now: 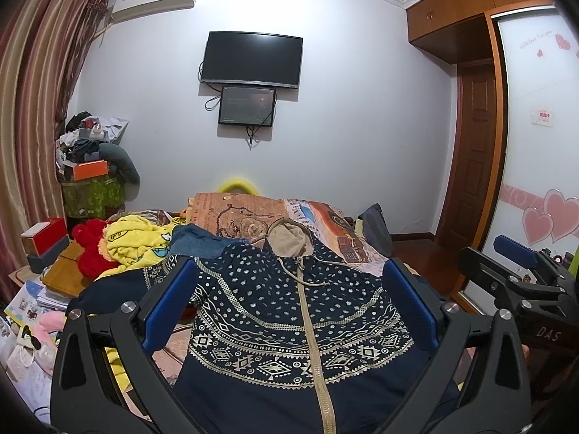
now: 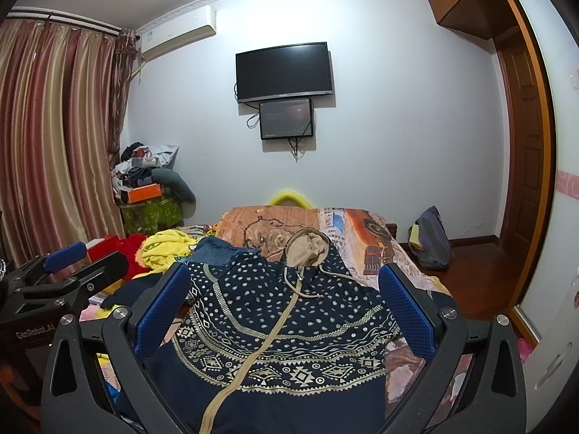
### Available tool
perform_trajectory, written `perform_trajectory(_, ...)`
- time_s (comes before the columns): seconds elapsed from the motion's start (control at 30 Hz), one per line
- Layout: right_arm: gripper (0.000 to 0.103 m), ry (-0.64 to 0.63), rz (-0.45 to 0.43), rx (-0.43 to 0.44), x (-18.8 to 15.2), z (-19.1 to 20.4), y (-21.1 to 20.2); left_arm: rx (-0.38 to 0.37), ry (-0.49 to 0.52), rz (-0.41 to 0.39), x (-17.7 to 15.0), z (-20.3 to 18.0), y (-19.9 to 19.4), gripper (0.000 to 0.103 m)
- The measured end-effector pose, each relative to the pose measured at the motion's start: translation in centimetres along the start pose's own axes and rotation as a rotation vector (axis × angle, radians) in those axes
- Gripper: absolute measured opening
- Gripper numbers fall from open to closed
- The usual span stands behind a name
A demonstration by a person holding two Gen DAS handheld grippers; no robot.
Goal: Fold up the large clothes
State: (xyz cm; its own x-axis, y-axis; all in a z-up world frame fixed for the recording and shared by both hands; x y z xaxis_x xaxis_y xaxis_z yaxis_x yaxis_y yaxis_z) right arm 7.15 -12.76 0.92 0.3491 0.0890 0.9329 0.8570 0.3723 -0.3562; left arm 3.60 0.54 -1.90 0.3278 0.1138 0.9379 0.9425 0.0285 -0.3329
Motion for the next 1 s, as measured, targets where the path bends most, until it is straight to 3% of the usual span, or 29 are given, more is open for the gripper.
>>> perform_trajectory(0.53,0.103,-0.005,0.068,-0.004,0.4,-0.1,3.8,0.042,-0.005,0.024,0.4,2.2,3.0,0.103)
perform_trajectory(0.83,0.103,0.005,0.196,0.014,1.1,-1.8,12.2,0.147,-0.022,0.052,1.8,7.5,8.4,0.103)
perform_trajectory(1.0,0.103,0.009,0.317,0.027,0.7,-3.1,17.8,0.161,-0.083,0.156,2.6,13.4,13.2,0.103)
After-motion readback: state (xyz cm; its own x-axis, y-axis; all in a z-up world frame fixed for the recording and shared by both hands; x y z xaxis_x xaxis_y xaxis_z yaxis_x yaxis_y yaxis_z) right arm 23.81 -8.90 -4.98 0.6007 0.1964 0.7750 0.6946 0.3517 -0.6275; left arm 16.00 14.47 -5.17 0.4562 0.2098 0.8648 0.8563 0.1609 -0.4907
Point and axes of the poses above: each gripper's, at about its wrist camera, not at the fingertips, and y roughly the way its jaws point, z to its left, x to its top, the point moved 3 cm from there along y, roughly the way its jaws point, and after that the axes turned 4 degrees about z, right-handed, at the moved point
